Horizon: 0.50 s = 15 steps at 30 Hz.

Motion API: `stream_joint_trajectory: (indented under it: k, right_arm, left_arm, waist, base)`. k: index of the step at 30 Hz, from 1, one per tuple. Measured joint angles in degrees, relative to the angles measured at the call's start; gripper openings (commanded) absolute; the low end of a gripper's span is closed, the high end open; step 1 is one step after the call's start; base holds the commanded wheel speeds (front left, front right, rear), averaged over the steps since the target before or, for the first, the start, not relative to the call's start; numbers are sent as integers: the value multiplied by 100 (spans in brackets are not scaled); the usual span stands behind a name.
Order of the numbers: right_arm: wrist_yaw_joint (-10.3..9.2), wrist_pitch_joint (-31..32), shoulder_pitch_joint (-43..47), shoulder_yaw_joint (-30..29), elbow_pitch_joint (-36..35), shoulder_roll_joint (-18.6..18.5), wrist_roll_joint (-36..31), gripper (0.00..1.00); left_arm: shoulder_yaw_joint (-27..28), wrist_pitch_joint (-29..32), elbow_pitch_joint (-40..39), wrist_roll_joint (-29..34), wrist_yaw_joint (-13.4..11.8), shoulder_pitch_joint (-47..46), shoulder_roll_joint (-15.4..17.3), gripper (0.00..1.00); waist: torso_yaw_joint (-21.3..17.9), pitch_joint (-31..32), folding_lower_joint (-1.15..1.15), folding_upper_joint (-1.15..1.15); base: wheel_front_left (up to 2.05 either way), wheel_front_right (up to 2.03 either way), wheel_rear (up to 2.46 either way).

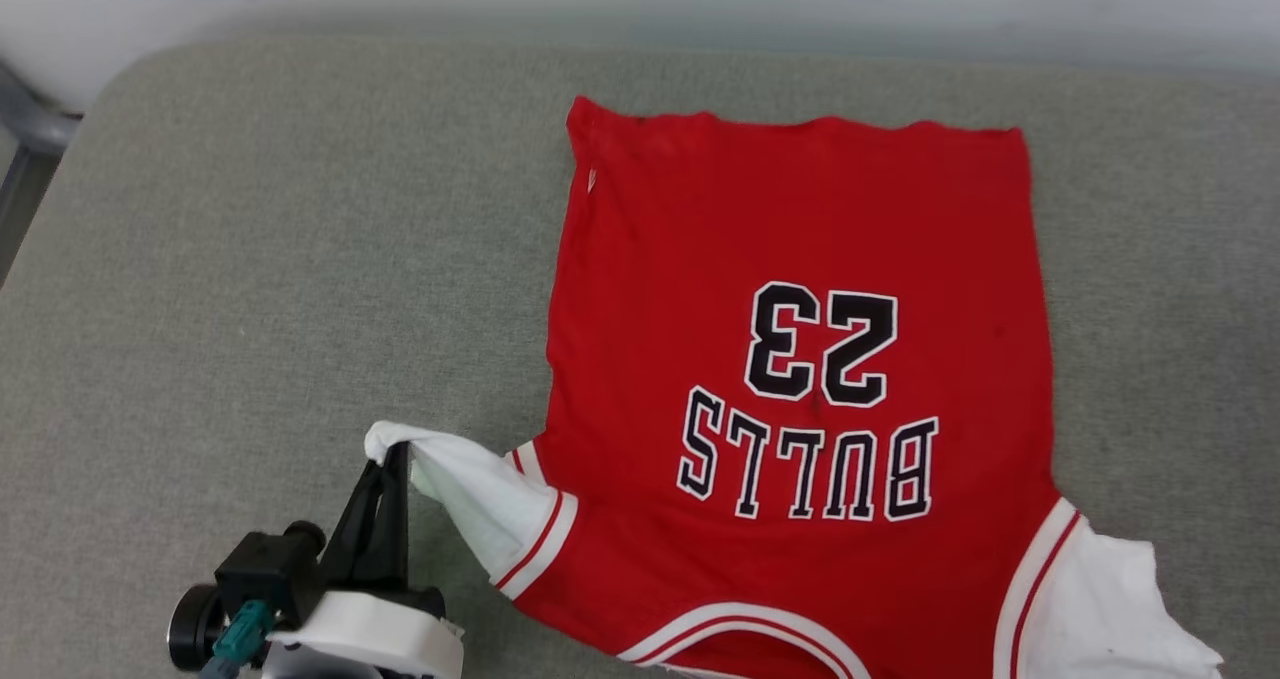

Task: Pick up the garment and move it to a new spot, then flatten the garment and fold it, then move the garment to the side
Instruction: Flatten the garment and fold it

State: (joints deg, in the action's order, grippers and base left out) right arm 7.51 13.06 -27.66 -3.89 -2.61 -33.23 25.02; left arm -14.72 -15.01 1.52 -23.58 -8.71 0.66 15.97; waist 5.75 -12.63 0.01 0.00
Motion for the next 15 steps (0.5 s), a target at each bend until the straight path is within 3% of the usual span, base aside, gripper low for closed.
stream_joint_trajectory:
  k: [3, 15]
  right_arm:
    - [3, 525, -769, 294, 166, -82, -51, 100]
    - [1, 3259, -2839, 1413, 2031, -347, 335, 100]
  left_arm:
    - [0, -4, -46, 110, 74, -196, -134, 0]
    - [114, -5, -200, 517, 457, -787, -693, 0]
  waist:
    - [143, -296, 0, 0]
    - [630, -1356, 1, 0]
  base:
    - [0, 0, 0]
    - [0, 0, 0]
